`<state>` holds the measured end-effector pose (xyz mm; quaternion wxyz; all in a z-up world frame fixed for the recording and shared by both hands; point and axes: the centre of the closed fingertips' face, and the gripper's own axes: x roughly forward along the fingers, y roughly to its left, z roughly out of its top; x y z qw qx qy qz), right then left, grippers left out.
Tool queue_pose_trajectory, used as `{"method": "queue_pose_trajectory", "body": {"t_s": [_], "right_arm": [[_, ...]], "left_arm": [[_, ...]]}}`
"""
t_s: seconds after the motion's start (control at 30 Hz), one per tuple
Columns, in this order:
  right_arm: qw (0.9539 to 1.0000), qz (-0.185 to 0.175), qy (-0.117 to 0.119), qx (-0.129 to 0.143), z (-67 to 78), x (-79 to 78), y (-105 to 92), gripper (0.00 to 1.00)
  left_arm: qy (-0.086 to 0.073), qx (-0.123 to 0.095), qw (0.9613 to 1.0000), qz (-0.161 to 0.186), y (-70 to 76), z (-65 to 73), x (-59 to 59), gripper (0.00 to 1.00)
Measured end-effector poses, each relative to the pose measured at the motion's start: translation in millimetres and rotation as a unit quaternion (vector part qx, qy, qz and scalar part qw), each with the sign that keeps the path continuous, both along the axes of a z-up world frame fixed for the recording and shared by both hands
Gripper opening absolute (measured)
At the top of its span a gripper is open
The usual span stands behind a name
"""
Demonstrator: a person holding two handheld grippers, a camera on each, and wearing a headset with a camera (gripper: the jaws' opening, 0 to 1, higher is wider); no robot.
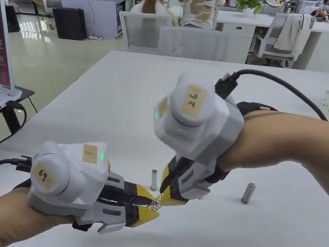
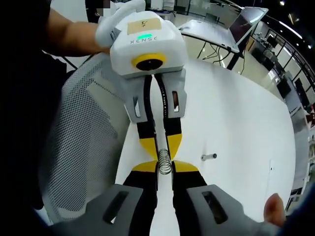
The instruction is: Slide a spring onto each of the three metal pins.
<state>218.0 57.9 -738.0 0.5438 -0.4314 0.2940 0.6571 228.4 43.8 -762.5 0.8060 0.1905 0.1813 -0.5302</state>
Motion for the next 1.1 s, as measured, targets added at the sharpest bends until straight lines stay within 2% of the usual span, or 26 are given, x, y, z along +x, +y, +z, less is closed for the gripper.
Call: {"method": "queue_pose_trajectory", "body": {"t_s": [0.2, 0.6, 1.1], "right_arm": [[1.0000, 0.002, -0.004, 0.007, 4.0, -1.1, 4.5, 0.08], [1.0000, -0.005, -0.007, -0.002, -2.3, 4.4, 2.1, 0.12], [0.9999, -0.012, 0.003, 0.009, -7.1, 5.7, 6.9, 0.10]], "left_arm": [[-0.001, -0.005, 1.0000, 0.001, -0.8, 2.0, 0.8, 0.02], [0.001, -0.015, 0.9999, 0.006, 0.8, 4.0, 2.9, 0.02], [-0.008, -0.034, 0.9993, 0.014, 1.6, 12.7, 5.0, 0.02]]}}
